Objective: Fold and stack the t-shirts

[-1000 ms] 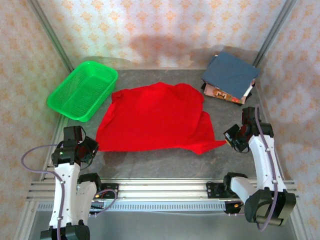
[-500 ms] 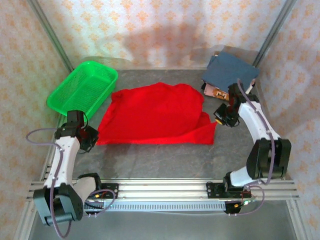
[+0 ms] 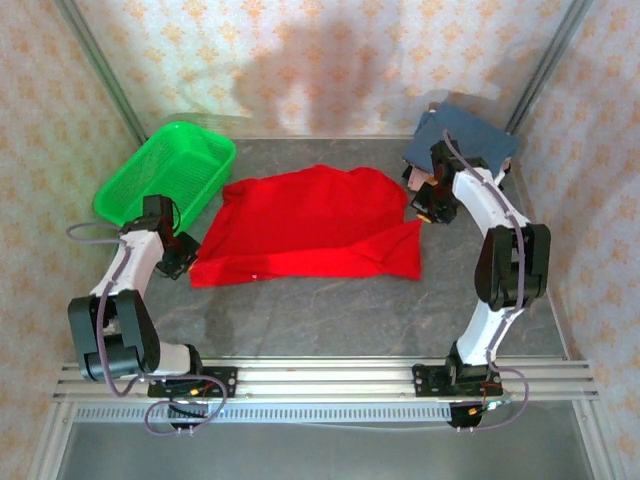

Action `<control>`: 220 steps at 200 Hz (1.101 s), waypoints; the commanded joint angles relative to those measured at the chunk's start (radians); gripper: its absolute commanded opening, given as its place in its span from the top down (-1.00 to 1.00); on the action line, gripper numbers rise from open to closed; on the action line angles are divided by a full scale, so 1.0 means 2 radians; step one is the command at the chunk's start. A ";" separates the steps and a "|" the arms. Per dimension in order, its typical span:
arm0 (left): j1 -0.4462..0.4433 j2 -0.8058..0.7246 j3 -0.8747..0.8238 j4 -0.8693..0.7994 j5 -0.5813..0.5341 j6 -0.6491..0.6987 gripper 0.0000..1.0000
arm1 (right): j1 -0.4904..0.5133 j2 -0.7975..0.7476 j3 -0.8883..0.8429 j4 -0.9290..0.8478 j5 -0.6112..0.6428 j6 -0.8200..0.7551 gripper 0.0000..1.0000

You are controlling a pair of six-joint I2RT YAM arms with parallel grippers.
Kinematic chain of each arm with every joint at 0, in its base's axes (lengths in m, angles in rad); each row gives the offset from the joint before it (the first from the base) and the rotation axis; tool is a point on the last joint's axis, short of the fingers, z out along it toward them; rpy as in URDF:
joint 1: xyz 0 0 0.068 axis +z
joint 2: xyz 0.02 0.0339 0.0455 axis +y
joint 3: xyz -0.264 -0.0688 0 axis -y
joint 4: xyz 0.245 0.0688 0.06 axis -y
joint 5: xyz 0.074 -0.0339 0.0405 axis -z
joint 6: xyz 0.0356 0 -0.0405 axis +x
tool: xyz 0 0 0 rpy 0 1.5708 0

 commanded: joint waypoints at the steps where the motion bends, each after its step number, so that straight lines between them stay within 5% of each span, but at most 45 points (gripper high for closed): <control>1: 0.003 0.024 0.020 0.019 -0.022 0.017 1.00 | 0.003 0.021 0.033 -0.023 0.033 -0.018 1.00; 100: -0.009 0.126 0.079 0.041 -0.028 0.029 1.00 | 0.012 0.100 0.121 -0.046 0.045 -0.041 1.00; 141: -0.029 0.105 0.082 0.068 -0.005 0.010 0.02 | 0.014 0.130 0.165 -0.046 0.031 -0.039 1.00; 196: -0.047 0.008 0.046 0.045 -0.004 -0.019 -0.30 | 0.016 0.174 0.220 -0.024 -0.014 -0.022 0.96; 220: -0.047 -0.032 0.020 0.029 -0.003 -0.020 -0.47 | 0.015 0.204 0.251 -0.027 -0.032 -0.024 0.76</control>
